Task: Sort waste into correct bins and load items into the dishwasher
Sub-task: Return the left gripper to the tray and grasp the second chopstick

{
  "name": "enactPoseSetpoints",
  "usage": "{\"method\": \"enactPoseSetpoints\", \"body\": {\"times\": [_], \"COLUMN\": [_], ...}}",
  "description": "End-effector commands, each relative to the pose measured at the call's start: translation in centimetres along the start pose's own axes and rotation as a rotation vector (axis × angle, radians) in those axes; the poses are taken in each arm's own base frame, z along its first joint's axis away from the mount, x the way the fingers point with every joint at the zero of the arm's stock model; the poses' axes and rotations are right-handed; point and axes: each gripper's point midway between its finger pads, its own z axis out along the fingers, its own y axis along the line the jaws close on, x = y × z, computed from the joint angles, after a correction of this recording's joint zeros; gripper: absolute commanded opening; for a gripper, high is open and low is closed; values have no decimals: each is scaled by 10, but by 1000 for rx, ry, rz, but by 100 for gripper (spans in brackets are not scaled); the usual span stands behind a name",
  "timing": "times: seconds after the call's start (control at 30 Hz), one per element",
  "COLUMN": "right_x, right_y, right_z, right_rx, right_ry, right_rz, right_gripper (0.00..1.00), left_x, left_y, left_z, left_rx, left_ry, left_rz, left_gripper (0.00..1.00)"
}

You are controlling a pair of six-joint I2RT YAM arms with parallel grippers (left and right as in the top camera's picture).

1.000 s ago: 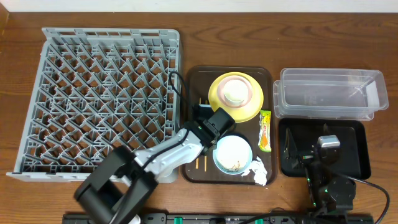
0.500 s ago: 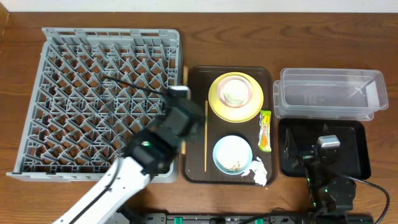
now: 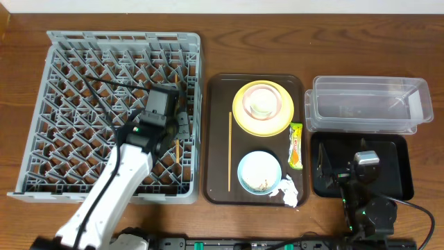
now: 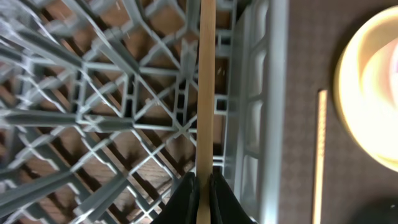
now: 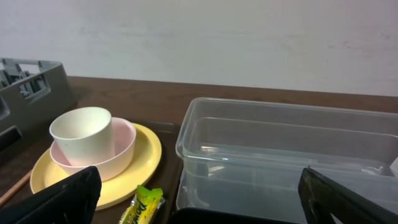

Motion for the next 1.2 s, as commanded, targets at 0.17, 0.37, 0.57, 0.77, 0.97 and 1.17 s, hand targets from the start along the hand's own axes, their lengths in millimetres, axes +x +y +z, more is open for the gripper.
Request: {"method": "enactPoseSetpoints", "body": {"times": [0.17,0.37,0.57,0.77,0.97,1.17], "right_x": [2,2,2,2,2,2], "right_y": [-2,-2,-2,-2,-2,-2], "right_z": [0,0,0,0,0,0], "right_rx": [8,8,8,8,8,8], "right_ry": [6,6,6,6,6,6], "right_rz": [12,12,12,12,12,12], "right_gripper": [99,99,99,99,99,99], "left_x": [4,2,-9,-28,-2,39], "left_y": [-9,-3,-7,-15,-44,-65], "left_z": [16,17,10,-26,-62,-61], "left_rx": [48,14,32,89,294,335], "left_ry": [56,45,-5,-112,-39,104], "left_rz": [27,27,25,5,-5,63], "left_gripper": [8,10,25,28,29,38]}}
